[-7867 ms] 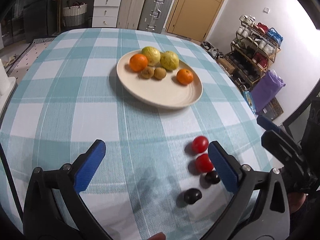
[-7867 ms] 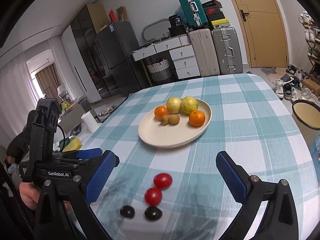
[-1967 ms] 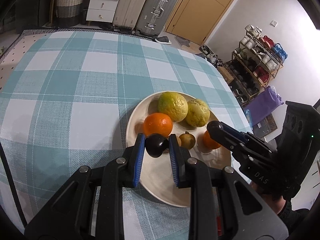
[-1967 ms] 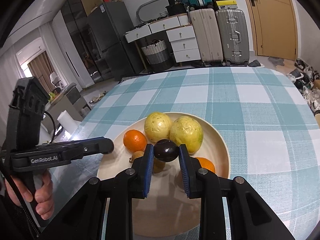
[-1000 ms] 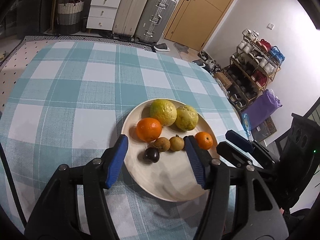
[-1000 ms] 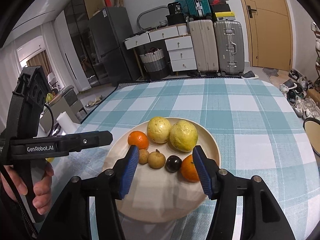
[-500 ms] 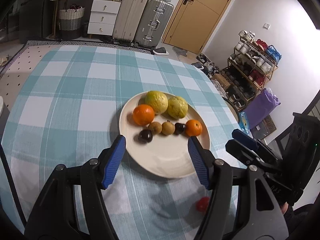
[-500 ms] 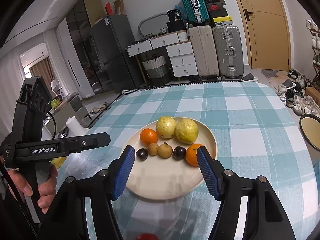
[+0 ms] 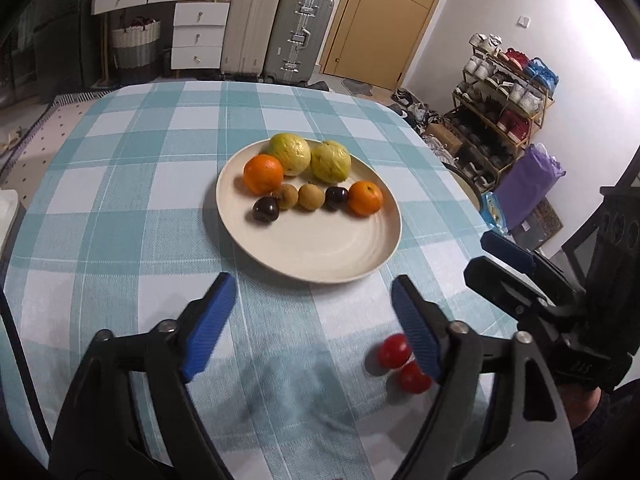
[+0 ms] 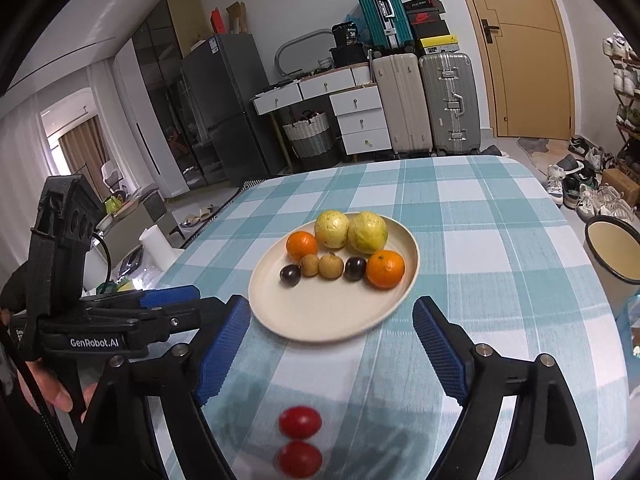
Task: Organize fruits
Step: 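Move both grippers back toward the two red tomatoes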
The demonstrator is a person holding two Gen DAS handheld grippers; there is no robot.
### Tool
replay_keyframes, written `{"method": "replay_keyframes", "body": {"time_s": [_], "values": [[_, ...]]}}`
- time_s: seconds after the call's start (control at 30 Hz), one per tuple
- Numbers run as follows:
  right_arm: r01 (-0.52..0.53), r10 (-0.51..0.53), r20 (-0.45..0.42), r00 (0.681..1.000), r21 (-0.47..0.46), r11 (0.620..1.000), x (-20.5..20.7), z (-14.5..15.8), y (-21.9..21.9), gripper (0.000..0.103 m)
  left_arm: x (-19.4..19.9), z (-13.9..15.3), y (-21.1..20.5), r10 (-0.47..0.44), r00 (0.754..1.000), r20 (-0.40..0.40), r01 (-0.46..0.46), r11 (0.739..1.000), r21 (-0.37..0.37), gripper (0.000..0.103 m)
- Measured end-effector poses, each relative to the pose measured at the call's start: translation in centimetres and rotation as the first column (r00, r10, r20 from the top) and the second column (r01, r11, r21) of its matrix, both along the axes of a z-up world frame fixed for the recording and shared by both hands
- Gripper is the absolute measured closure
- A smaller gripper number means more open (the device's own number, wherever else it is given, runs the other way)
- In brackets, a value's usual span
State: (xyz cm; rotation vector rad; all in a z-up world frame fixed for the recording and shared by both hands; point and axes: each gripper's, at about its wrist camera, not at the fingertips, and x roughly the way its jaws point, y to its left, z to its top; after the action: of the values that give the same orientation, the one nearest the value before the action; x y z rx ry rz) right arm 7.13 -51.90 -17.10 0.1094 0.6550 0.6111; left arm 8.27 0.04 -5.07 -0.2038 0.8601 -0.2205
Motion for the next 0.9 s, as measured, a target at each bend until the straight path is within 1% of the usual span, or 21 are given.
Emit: {"method": "replay_keyframes", "body": {"time_s": [0.13, 0.23, 0.33, 0.4, 0.47, 0.5, 0.77, 0.9], "values": [[0.002, -0.002, -0.003, 1.0, -0.004, 1.0, -1.3, -0.4, -0.6, 0.013, -1.0, -0.3, -0.5, 0.007, 1.0, -0.004, -0.007, 1.0, 0.017, 0.021], [0.005, -0.005, -0.009, 1.0, -0.006, 1.0, -1.9, -0.7, -1.0, 0.011, -1.4, -0.8, -0.5, 0.019, 1.0, -0.016, -0.018, 0.999, 0.028, 0.019], [0.002, -0.002, -0.026, 1.0, -0.003, 1.0, -2.6, -1.2, -1.5, 0.01, -2.2, -1.2, -1.0, -0.001, 1.0, -0.005, 0.001, 0.999, 0.051, 0.017], [-0.005, 0.005, -0.031, 0.999, -0.005, 1.0, -3.1, -1.5, -1.7, 0.01, -3.0, -1.4, -1.1, -0.006, 1.0, 0.009, 0.006, 0.998, 0.056, 0.012], [-0.012, 0.012, -0.035, 0.999, -0.001, 1.0, -3.8, -1.7, -1.9, 0.01, -3.6, -1.6, -1.1, 0.006, 1.0, 0.018, -0.007, 0.999, 0.051, 0.004], [-0.017, 0.017, -0.04, 0.999, -0.003, 1.0, -4.2, -1.9, -2.0, 0.01, -3.8, -1.7, -1.1, 0.012, 1.0, 0.022, -0.013, 0.999, 0.052, 0.003], [-0.044, 0.043, -0.065, 0.997, -0.012, 0.999, -6.2, -3.3, -1.7, 0.01, -5.3, -3.7, -1.1, 0.028, 1.0, -0.01, -0.027, 0.997, 0.07, 0.002], [-0.055, 0.054, -0.074, 0.996, -0.016, 0.998, -6.9, -3.9, -1.3, 0.01, -5.9, -4.9, -0.8, 0.031, 0.999, -0.043, -0.029, 0.998, 0.053, 0.001]]}}
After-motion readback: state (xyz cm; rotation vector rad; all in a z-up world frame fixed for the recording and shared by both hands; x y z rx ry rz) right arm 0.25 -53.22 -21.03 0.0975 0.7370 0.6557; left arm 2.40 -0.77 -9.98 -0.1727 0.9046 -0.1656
